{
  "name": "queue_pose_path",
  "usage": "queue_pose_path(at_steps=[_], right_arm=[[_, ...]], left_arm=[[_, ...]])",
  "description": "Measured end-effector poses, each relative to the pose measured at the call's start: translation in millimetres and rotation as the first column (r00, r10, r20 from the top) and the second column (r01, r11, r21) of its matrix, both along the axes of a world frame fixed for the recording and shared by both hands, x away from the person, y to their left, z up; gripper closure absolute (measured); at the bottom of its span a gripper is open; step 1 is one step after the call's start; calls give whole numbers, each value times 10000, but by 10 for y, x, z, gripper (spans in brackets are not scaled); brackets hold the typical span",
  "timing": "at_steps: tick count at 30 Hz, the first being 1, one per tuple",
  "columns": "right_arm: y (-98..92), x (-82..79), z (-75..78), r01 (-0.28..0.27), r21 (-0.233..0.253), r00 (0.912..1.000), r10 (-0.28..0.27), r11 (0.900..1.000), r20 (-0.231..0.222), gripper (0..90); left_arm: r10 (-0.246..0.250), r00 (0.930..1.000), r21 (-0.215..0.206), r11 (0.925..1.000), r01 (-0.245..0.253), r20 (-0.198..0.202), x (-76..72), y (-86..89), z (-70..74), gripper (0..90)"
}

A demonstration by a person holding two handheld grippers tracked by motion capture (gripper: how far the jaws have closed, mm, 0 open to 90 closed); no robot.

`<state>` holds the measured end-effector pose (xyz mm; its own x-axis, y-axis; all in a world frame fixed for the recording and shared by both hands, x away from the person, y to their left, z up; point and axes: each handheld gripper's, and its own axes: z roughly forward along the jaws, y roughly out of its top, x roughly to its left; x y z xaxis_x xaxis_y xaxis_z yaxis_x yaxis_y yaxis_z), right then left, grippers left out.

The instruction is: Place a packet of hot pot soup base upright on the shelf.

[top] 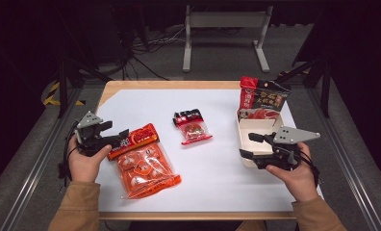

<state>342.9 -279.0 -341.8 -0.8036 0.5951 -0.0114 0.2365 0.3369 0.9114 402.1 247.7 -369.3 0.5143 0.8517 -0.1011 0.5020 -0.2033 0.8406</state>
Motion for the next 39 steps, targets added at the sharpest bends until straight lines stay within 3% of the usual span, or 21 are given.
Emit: queue_pose_path(at_steps=[8, 13, 19, 25, 30, 36, 39], right_arm=[[34, -6, -36, -33, -87, 10000, 33, 10000, 14, 345], [51, 0, -60, -50, -123, 10000, 50, 9999, -35, 344], [90, 2, -86, -131, -244, 9999, 129, 9996, -81, 341], [106, -5, -90, -152, -350, 9999, 150, 9993, -55, 338], [102, 0, -96, -162, -369, 9999, 160, 9992, -52, 334], [100, 3, -97, -166, -332, 9998, 162, 9993, -104, 332], [102, 1, -96, -187, -342, 9998, 184, 9992, -82, 332]], left_arm=[[606, 9981, 451, 9972, -601, -93, 146, 79, -186, 254], [852, 9951, 634, 9946, -819, -501, 227, 128, -308, 240], [1419, 9831, 822, 9877, -1329, -1155, 297, 223, -426, 232], [1641, 9712, 1009, 9838, -1483, -1725, 316, 286, -504, 230], [1964, 9528, 1200, 9777, -1724, -2315, 336, 331, -587, 222], [1978, 9443, 1210, 9778, -1711, -2628, 338, 359, -620, 225], [2011, 9348, 1240, 9774, -1714, -2929, 340, 368, -656, 225]])
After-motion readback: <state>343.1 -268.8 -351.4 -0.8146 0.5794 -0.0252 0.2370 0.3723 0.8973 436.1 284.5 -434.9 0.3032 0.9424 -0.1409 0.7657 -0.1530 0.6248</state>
